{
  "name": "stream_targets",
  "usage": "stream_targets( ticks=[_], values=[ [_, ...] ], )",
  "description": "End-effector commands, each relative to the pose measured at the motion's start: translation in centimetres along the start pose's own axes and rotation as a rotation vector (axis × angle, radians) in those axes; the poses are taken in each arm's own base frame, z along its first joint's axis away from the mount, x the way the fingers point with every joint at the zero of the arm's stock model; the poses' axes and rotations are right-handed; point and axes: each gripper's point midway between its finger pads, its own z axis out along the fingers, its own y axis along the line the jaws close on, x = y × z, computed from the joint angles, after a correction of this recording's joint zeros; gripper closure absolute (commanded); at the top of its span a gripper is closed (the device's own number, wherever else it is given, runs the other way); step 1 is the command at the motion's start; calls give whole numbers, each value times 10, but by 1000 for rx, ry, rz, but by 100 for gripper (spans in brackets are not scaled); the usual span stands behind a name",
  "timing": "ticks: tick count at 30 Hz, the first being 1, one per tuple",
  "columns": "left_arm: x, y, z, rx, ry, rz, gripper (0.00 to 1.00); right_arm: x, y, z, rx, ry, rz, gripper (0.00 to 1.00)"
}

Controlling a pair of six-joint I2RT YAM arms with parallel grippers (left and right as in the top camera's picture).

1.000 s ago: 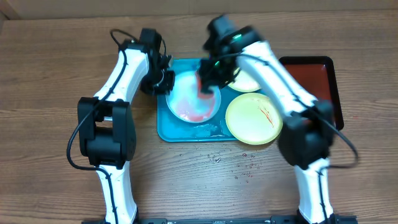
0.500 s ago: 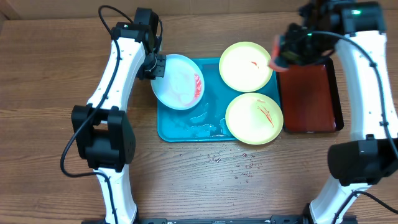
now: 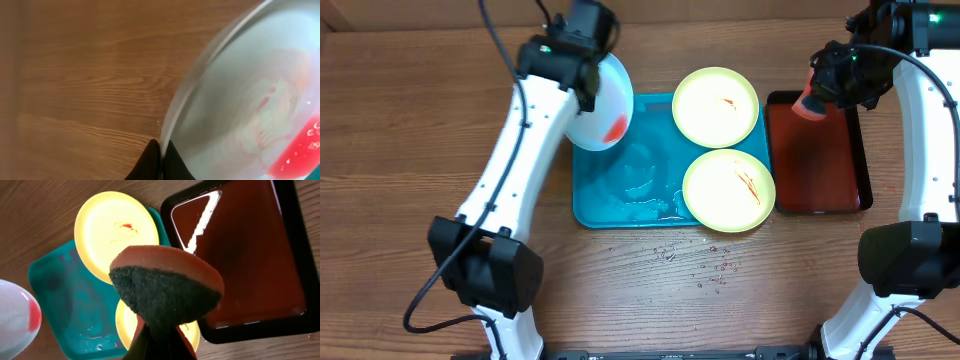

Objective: Clean dirty plates on tray and stack at the side

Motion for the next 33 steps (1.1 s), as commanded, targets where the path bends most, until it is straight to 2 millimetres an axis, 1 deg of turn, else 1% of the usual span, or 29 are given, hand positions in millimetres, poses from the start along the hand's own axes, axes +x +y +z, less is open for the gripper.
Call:
stream_targets(
  ticks=[1,4,9,12,14,25,30,33],
  values=[
    [-1,17,-8,-223,-75,-61,96,-4,-4,-9,25,-37,-9,96],
    [7,8,-9,-272,-94,-72,96,-5,-6,-9,35,-42,-9,96],
    [29,-11,-4,-302,-100,-127,96,-5,-6,-9,36,-41,-9,96],
    [38,-13,-3,-343,-124,-172,96,-5,-6,-9,36,-42,-9,96],
    [40,-15,-5,-363,-146,-178,96,-5,-6,-9,36,-42,-9,96],
    [22,-22,-42,-479,-340,-135,96,-5,-6,-9,36,-42,-9,96],
    [13,-19,-64,-567,-443,-106,96,-5,-6,-9,35,-42,-9,96],
    [6,-17,-82,-635,-526,-90,96,-5,-6,-9,36,-42,-9,96]
  ],
)
